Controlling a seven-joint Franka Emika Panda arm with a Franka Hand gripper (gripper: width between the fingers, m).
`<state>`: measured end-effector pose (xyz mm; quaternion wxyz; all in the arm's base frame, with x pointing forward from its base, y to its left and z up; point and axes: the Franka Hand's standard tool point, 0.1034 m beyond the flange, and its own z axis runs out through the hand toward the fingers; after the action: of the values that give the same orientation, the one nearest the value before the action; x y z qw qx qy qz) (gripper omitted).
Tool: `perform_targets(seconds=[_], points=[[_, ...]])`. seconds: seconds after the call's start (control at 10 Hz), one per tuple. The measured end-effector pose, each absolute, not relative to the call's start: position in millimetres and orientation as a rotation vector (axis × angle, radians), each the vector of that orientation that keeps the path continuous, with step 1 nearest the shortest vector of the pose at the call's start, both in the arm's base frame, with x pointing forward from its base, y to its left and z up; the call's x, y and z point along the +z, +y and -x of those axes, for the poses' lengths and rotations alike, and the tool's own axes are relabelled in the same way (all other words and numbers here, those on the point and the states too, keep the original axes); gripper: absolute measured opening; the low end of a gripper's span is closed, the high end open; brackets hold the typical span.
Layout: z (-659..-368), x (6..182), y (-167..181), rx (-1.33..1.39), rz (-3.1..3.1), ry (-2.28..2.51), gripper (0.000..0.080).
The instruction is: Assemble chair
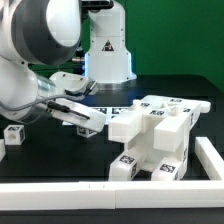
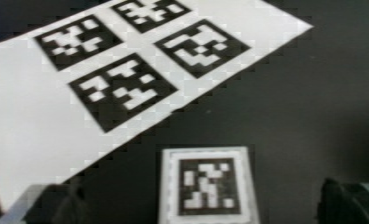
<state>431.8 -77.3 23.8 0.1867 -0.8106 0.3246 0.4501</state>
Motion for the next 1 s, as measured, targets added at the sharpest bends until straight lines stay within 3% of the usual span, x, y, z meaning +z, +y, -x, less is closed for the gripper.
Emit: perform_targets(seconds=[0.3,0.7,0.9,1.0], points=[[-429.6,10.4,-70.2,1.253,2.23,0.957,0.0648],[-424.1,6.1,-66.4,1.273,2.221,0.955,0.0648],[-424.0,6.1,-66.4,1.273,2.22,0.955,0.0423],[-424.0,6.1,-66.4,1.273,2.221,0.955,0.0423]])
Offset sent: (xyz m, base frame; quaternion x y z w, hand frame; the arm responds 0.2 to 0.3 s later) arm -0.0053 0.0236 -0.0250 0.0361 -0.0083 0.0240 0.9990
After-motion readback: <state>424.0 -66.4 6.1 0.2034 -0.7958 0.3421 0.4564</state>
